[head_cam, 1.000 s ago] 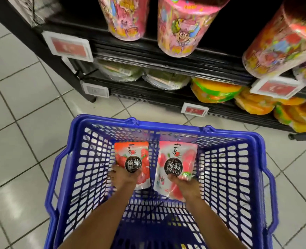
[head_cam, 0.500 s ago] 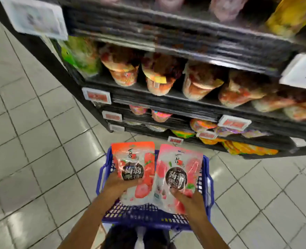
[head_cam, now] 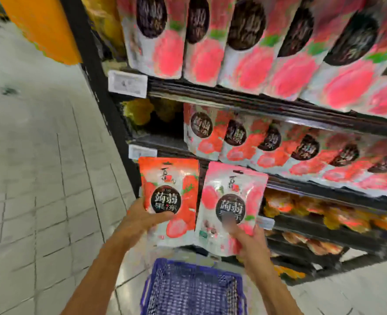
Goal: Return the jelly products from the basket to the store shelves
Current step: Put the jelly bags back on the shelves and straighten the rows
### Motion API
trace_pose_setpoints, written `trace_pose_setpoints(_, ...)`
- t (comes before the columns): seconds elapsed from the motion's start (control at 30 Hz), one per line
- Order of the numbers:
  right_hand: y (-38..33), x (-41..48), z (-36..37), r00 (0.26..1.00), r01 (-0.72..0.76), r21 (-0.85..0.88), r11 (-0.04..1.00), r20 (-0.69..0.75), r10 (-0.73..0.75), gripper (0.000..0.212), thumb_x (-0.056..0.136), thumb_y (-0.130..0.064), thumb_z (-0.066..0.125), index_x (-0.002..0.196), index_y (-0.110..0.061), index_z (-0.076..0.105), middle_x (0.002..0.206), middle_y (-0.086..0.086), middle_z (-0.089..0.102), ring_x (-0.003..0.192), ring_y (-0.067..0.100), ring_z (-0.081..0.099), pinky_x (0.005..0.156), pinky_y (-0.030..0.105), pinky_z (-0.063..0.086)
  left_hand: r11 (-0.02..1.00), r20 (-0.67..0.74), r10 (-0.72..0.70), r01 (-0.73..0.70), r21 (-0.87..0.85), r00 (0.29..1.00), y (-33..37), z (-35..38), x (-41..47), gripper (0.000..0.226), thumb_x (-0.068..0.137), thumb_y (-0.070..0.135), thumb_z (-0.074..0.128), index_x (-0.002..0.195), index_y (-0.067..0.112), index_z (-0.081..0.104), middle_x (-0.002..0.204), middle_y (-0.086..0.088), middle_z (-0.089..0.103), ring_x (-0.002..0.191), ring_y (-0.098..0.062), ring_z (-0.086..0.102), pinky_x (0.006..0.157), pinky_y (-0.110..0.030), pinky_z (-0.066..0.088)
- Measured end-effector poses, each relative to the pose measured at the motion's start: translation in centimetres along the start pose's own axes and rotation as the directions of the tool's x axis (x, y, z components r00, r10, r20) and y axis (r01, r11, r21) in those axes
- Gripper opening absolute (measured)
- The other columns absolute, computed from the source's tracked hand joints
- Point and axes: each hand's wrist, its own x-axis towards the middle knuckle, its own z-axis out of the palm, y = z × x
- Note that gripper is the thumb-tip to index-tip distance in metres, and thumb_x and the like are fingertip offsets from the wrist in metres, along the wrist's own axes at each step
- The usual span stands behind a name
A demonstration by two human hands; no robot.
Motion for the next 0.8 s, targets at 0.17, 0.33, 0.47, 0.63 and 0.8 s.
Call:
trace_pose_setpoints(0.17, -7.3, -0.5, 2.0, 0.984, 0.174, -0.017, 0.985, 0.051, -0.173, 0.025, 0.063, -0.024, 0.089, 0.084, -0.022, 0.076, 0.080, 0.002, 0.076, 0.072, 0.018, 0.072, 0.062, 0.030, 0.058, 0.990, -0.032, 0.139, -0.139, 0.008, 0.990, 7.0, -0.7, -1.0, 0.055, 0.049, 0.020, 0.094, 0.098, 0.018, 0.069, 0.083, 0.007, 0.078, 0.075, -0.006, 0.073, 0.060, -0.015, 0.053)
trace_pose_setpoints(0.33, -10.7, -0.8, 3.6, 0.973, 0.229, -0.031, 0.973, 0.045, -0.228, 0.043, 0.065, -0.029, 0.082, 0.103, -0.013, 0.071, 0.093, 0.009, 0.077, 0.082, 0.026, 0.074, 0.060, 0.029, 0.057, 0.976, -0.017, 0.218, -0.218, -0.005, 0.976, 10.5, -2.3, -0.5, 0.064, 0.047, 0.031, 0.097, 0.103, 0.020, 0.070, 0.090, 0.002, 0.078, 0.082, -0.013, 0.073, 0.069, -0.026, 0.056)
trace_pose_setpoints(0.47, -12.1, -0.2, 5.8, 0.962, 0.271, -0.024, 0.962, -0.010, -0.272, 0.035, 0.073, -0.020, 0.079, 0.105, -0.010, 0.068, 0.092, 0.010, 0.077, 0.081, 0.026, 0.073, 0.063, 0.037, 0.058, 0.964, 0.050, 0.264, -0.263, -0.032, 0.963, 12.4, -4.3, 1.2, 0.060, 0.041, 0.038, 0.094, 0.098, 0.032, 0.074, 0.099, -0.001, 0.077, 0.092, -0.019, 0.074, 0.079, -0.035, 0.059)
trace_pose_setpoints(0.63, -14.4, 0.7, 9.2, 0.942, 0.329, 0.013, 0.944, -0.068, -0.328, 0.011, 0.086, -0.002, 0.066, 0.095, -0.007, 0.068, 0.087, 0.016, 0.074, 0.080, 0.030, 0.070, 0.073, 0.051, 0.057, 0.962, 0.145, 0.269, -0.273, 0.005, 0.952, 13.5, -7.1, 3.4, 0.068, 0.043, 0.040, 0.098, 0.104, 0.027, 0.071, 0.102, -0.002, 0.077, 0.095, -0.021, 0.073, 0.078, -0.036, 0.060)
trace_pose_setpoints(0.8, -15.9, 0.9, 13.3, 0.907, 0.415, 0.051, 0.909, -0.097, -0.409, 0.016, 0.086, -0.003, 0.067, 0.101, -0.006, 0.068, 0.093, 0.010, 0.076, 0.084, 0.023, 0.072, 0.064, 0.029, 0.057, 0.947, 0.236, 0.291, -0.314, 0.066, 0.927, 14.1, -9.3, 5.5, 0.067, 0.052, 0.036, 0.096, 0.111, 0.023, 0.067, 0.104, 0.002, 0.076, 0.096, -0.017, 0.073, 0.075, -0.028, 0.059)
